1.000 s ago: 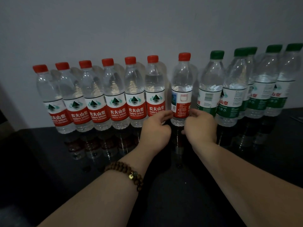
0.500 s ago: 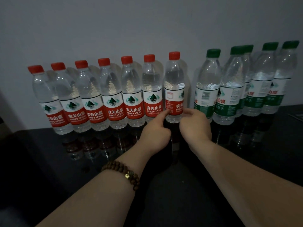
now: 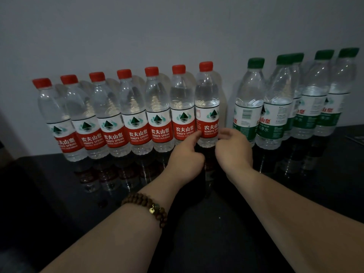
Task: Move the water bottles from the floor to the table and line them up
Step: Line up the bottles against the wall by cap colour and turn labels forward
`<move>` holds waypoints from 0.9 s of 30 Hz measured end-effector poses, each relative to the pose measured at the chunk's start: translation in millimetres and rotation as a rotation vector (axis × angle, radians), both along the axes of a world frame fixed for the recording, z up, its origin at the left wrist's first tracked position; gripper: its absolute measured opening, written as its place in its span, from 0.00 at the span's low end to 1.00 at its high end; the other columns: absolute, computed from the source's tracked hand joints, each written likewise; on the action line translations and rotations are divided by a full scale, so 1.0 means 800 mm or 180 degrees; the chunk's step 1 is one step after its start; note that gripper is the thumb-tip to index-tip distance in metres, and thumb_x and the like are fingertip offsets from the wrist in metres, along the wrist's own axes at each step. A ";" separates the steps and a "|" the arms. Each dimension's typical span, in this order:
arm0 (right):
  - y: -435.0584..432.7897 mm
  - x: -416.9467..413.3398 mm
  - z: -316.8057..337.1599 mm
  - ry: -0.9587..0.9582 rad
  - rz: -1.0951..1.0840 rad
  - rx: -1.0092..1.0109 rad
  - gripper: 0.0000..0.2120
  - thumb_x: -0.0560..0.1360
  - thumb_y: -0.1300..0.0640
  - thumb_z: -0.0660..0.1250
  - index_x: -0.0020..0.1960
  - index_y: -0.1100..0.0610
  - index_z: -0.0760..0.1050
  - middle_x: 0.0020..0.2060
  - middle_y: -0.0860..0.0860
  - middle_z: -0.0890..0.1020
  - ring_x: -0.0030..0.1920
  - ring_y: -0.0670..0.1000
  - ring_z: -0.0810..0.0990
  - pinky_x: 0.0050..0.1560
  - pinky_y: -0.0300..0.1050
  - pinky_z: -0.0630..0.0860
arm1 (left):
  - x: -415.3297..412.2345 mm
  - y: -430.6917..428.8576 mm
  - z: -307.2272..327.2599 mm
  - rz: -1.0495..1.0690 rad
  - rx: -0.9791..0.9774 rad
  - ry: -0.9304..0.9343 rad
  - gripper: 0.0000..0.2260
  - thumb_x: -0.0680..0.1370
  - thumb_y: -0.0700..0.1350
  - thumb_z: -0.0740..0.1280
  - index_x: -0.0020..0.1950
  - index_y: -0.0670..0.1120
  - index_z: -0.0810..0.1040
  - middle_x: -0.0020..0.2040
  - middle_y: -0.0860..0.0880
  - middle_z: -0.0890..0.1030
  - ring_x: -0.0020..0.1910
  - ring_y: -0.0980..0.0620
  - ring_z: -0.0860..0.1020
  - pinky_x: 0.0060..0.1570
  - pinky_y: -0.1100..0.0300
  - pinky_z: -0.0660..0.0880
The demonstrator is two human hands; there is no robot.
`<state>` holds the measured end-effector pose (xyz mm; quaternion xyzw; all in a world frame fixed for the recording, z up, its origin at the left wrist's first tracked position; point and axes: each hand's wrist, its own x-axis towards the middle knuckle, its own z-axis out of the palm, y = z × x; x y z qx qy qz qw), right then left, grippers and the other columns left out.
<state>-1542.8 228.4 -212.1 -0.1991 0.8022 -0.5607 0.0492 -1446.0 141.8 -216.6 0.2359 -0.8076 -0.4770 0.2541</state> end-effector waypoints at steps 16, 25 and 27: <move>0.002 0.010 0.004 0.0138 0.0170 -0.0013 0.29 0.67 0.53 0.58 0.65 0.40 0.80 0.54 0.41 0.86 0.47 0.54 0.86 0.49 0.57 0.84 | 0.005 0.007 0.006 0.0064 -0.0012 0.0060 0.37 0.72 0.27 0.62 0.79 0.50 0.69 0.77 0.51 0.72 0.71 0.46 0.76 0.67 0.39 0.75; 0.002 0.006 0.002 0.0060 0.0073 -0.0099 0.26 0.71 0.53 0.61 0.67 0.43 0.80 0.58 0.42 0.86 0.52 0.48 0.84 0.54 0.51 0.83 | 0.005 0.010 0.008 -0.0053 0.0004 -0.0127 0.39 0.72 0.29 0.63 0.81 0.53 0.65 0.80 0.52 0.68 0.70 0.38 0.76 0.68 0.35 0.73; 0.002 0.004 -0.001 0.0077 0.0085 -0.0108 0.24 0.73 0.54 0.62 0.67 0.44 0.80 0.58 0.42 0.86 0.51 0.48 0.84 0.53 0.51 0.83 | 0.005 0.010 0.009 -0.0050 0.0008 -0.0125 0.39 0.72 0.29 0.63 0.81 0.54 0.65 0.80 0.52 0.68 0.69 0.39 0.76 0.67 0.36 0.74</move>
